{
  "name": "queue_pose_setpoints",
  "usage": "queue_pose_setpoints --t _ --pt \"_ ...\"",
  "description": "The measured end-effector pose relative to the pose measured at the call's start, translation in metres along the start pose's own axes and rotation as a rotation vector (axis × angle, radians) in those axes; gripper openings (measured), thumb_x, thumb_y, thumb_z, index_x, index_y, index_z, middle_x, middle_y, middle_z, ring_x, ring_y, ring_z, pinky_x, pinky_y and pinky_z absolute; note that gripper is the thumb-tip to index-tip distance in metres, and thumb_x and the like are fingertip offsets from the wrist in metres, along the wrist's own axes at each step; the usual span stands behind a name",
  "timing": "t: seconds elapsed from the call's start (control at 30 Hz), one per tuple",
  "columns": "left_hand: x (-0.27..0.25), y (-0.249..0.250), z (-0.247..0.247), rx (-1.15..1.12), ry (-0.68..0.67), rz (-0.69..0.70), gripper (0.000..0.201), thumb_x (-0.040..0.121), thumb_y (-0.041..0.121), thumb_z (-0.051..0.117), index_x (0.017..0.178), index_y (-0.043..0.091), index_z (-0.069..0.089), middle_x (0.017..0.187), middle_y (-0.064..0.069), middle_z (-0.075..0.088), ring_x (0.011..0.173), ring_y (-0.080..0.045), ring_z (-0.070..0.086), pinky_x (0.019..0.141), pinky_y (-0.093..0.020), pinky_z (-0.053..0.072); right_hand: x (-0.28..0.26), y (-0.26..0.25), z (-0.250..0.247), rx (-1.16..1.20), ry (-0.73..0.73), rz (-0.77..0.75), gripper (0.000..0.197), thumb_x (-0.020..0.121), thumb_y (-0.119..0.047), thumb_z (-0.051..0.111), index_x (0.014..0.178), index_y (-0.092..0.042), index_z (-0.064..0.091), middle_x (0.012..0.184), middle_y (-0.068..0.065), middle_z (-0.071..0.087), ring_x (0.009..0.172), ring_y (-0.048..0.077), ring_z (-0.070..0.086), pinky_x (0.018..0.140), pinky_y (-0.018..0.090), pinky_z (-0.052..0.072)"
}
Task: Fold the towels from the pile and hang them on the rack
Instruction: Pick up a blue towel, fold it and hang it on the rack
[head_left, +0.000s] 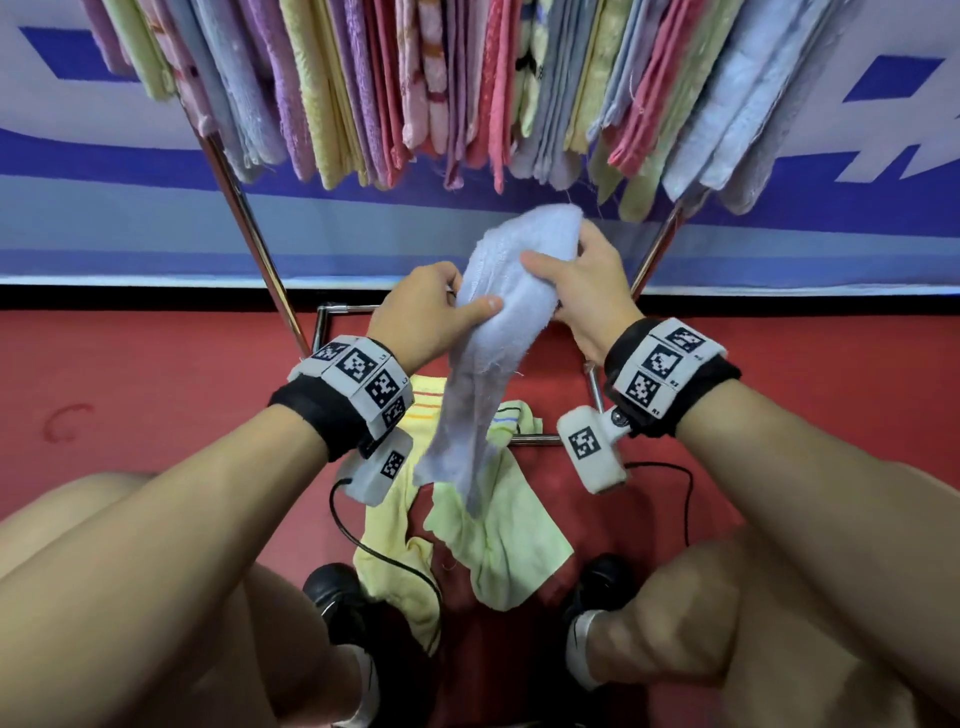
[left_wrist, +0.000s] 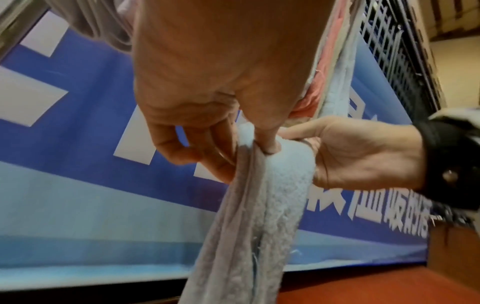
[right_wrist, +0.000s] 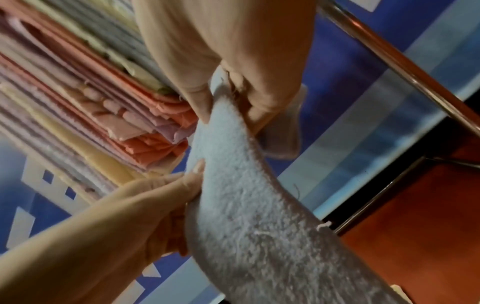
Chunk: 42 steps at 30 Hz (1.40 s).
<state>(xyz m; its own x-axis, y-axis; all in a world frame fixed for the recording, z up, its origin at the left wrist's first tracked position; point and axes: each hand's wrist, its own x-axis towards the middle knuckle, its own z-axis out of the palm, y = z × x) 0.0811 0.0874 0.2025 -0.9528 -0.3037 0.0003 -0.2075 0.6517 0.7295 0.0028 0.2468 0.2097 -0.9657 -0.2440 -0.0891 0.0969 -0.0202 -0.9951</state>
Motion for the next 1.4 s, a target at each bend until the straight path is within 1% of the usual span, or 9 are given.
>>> queue_pose_setpoints --t 0.13,0.2,0.33,0.5,0.73,0.9,1.07,1.23,1.4 --pt "-0.007 0.002 -0.001 0.118 0.207 0.076 0.035 0.081 0.044 0.075 0.088 0.021 0.049 0.08 0.008 0.064 0.077 -0.02 0.059 0.065 -0.036 0.041 -0.002 0.002 0.003 -0.136 0.019 -0.119 0.041 0.083 -0.005 0.075 0.121 -0.01 0.062 0.115 0.008 0.073 0.11 0.023 0.07 0.099 0.047 0.056" --pt "-0.007 0.002 0.0 0.095 0.236 0.128 0.021 0.083 0.04 0.072 0.084 0.025 0.057 0.086 0.009 0.063 0.08 -0.018 0.06 0.071 -0.037 0.047 -0.002 0.0 0.003 -0.131 0.023 -0.158 0.038 0.084 0.0 0.073 0.12 -0.011 0.063 0.114 0.007 0.073 0.109 0.022 0.07 0.098 0.044 0.057" --pt "-0.002 0.006 0.006 -0.065 0.125 0.102 0.018 0.086 0.045 0.07 0.086 0.028 0.074 0.085 0.013 0.064 0.079 -0.008 0.06 0.08 -0.028 0.048 0.001 -0.002 0.001 -0.099 0.039 -0.173 0.039 0.084 -0.005 0.071 0.122 -0.011 0.062 0.115 0.009 0.073 0.109 0.023 0.071 0.095 0.046 0.059" --pt "-0.001 0.008 0.011 -0.353 0.065 0.014 0.025 0.081 0.029 0.083 0.094 0.014 0.068 0.085 0.008 0.069 0.075 -0.002 0.065 0.074 -0.014 0.05 -0.003 -0.002 0.003 -0.07 0.026 -0.173 0.039 0.087 -0.009 0.069 0.124 -0.01 0.061 0.115 0.009 0.074 0.107 0.023 0.072 0.095 0.048 0.059" --pt "0.001 0.01 0.009 -0.474 0.076 -0.035 0.023 0.08 0.026 0.083 0.079 0.009 0.067 0.077 -0.012 0.071 0.068 -0.013 0.063 0.071 -0.032 0.055 -0.006 -0.007 0.001 -0.074 0.059 -0.197 0.041 0.087 -0.011 0.07 0.127 -0.009 0.061 0.116 0.005 0.074 0.108 0.018 0.072 0.098 0.047 0.058" --pt "-0.003 0.01 0.011 -0.398 0.169 -0.02 0.018 0.079 0.026 0.081 0.074 0.012 0.07 0.074 0.002 0.074 0.072 -0.016 0.07 0.078 -0.036 0.059 -0.006 -0.005 0.002 -0.107 0.065 -0.201 0.04 0.082 -0.014 0.07 0.121 -0.012 0.062 0.113 0.006 0.075 0.105 0.021 0.073 0.096 0.051 0.058" --pt "-0.002 0.009 0.01 -0.48 0.197 0.002 0.015 0.084 0.022 0.073 0.078 0.015 0.062 0.068 -0.008 0.072 0.069 -0.02 0.072 0.078 -0.046 0.061 -0.005 -0.005 0.004 -0.104 0.084 -0.207 0.049 0.083 -0.016 0.071 0.13 -0.009 0.059 0.119 0.005 0.073 0.109 0.018 0.072 0.098 0.048 0.058" --pt "0.005 0.007 0.01 -0.544 0.21 -0.046 0.013 0.088 0.016 0.072 0.09 0.015 0.059 0.076 -0.001 0.065 0.065 -0.009 0.059 0.07 -0.031 0.053 -0.005 -0.006 0.002 -0.069 0.079 -0.246 0.045 0.081 -0.011 0.076 0.122 -0.004 0.06 0.115 0.011 0.074 0.106 0.024 0.073 0.094 0.05 0.059" --pt "0.005 0.005 0.013 -0.778 -0.242 -0.154 0.045 0.09 0.036 0.065 0.126 0.009 0.062 0.122 -0.008 0.071 0.11 -0.018 0.066 0.096 -0.034 0.049 -0.005 -0.01 0.0 -0.036 0.075 -0.251 0.042 0.08 -0.005 0.08 0.118 -0.004 0.062 0.111 0.011 0.075 0.104 0.025 0.074 0.091 0.048 0.06"
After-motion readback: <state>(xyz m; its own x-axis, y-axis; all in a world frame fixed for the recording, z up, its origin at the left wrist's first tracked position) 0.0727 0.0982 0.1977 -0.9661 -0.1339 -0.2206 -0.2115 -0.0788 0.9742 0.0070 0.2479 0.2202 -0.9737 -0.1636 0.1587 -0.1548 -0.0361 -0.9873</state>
